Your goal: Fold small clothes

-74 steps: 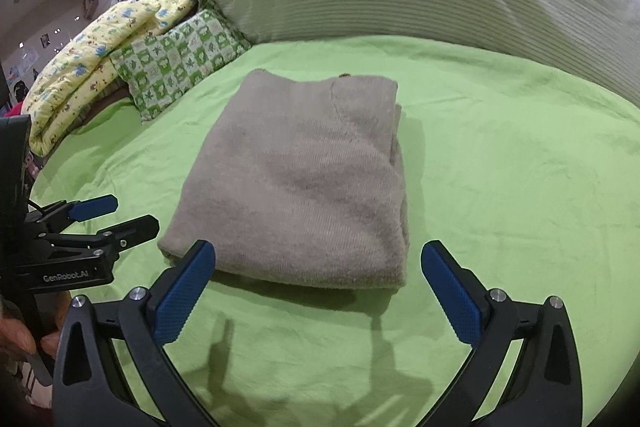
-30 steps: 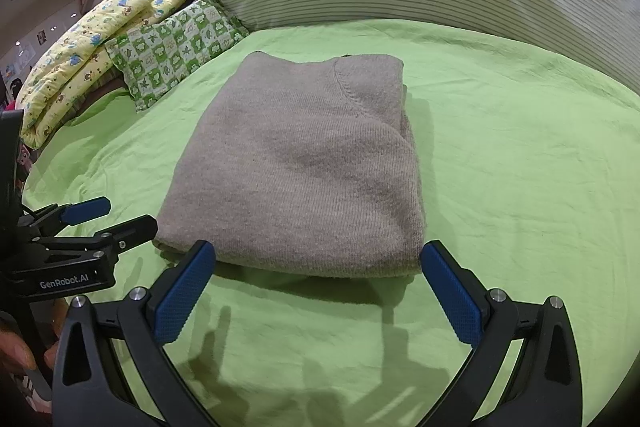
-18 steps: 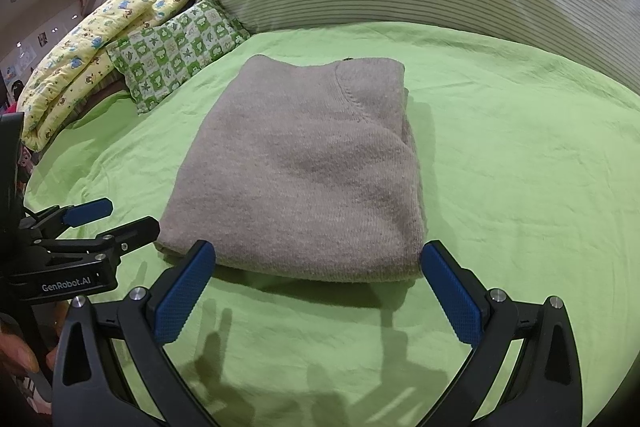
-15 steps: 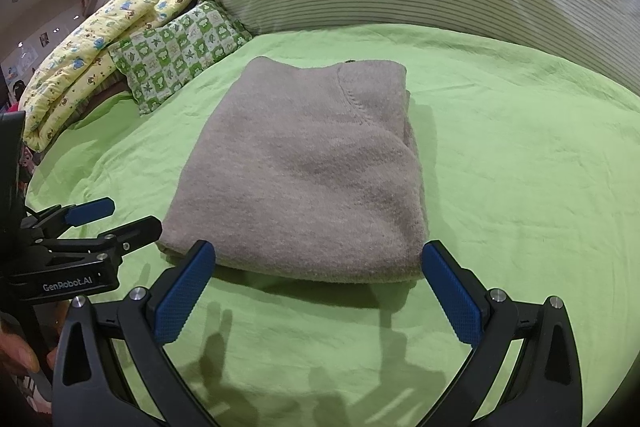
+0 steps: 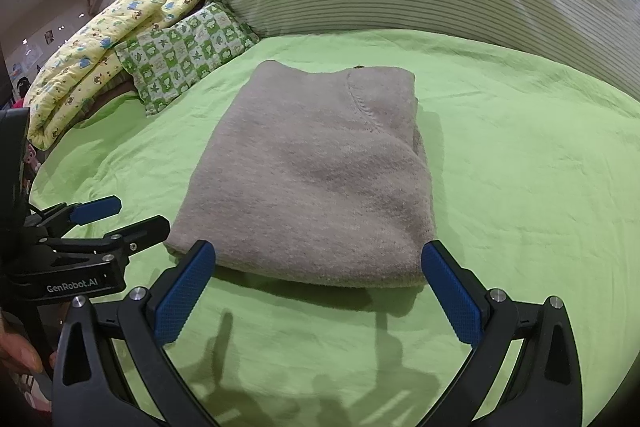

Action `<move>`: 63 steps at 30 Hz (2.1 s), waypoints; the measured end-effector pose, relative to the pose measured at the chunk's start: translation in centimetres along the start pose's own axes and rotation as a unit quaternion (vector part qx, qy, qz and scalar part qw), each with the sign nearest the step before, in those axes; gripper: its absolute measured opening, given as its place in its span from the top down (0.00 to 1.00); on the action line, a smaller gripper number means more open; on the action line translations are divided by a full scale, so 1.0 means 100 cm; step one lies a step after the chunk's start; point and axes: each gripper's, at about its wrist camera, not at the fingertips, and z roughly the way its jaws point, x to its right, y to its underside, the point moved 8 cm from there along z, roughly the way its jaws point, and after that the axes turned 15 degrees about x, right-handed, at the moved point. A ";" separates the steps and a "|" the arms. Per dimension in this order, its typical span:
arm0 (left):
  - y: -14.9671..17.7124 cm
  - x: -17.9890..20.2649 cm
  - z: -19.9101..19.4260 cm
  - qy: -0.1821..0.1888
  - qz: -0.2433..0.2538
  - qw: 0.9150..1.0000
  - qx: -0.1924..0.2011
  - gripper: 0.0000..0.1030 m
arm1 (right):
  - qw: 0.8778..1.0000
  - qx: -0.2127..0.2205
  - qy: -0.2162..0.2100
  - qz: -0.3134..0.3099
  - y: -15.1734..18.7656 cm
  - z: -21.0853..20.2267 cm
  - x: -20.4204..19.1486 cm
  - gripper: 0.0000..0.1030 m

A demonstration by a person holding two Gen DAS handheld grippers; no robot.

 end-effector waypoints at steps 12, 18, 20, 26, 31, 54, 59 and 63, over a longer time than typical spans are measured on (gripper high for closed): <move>-0.001 -0.001 0.001 0.001 -0.001 1.000 -0.001 0.11 | 1.000 0.002 0.001 0.002 -0.004 0.001 0.004 0.00; -0.002 -0.001 0.003 0.001 0.000 1.000 -0.003 0.11 | 1.000 0.003 0.001 0.003 -0.006 0.001 0.004 0.00; -0.002 -0.001 0.003 0.001 0.000 1.000 -0.003 0.11 | 1.000 0.003 0.001 0.003 -0.006 0.001 0.004 0.00; -0.003 -0.002 0.004 0.001 0.000 1.000 -0.004 0.11 | 1.000 0.004 -0.001 0.003 -0.006 0.001 0.004 0.00; -0.003 -0.002 0.003 0.000 0.000 1.000 -0.003 0.11 | 1.000 0.005 -0.001 0.004 -0.007 -0.001 0.003 0.00; -0.005 -0.003 0.006 0.005 0.006 1.000 -0.005 0.10 | 1.000 0.008 0.003 0.008 -0.014 0.002 0.009 0.00; -0.006 -0.002 0.006 0.006 0.006 1.000 -0.006 0.10 | 1.000 0.010 0.004 0.009 -0.016 0.001 0.012 0.00; -0.006 -0.001 0.006 0.007 0.011 1.000 -0.008 0.10 | 1.000 0.010 0.004 0.011 -0.016 0.002 0.012 0.00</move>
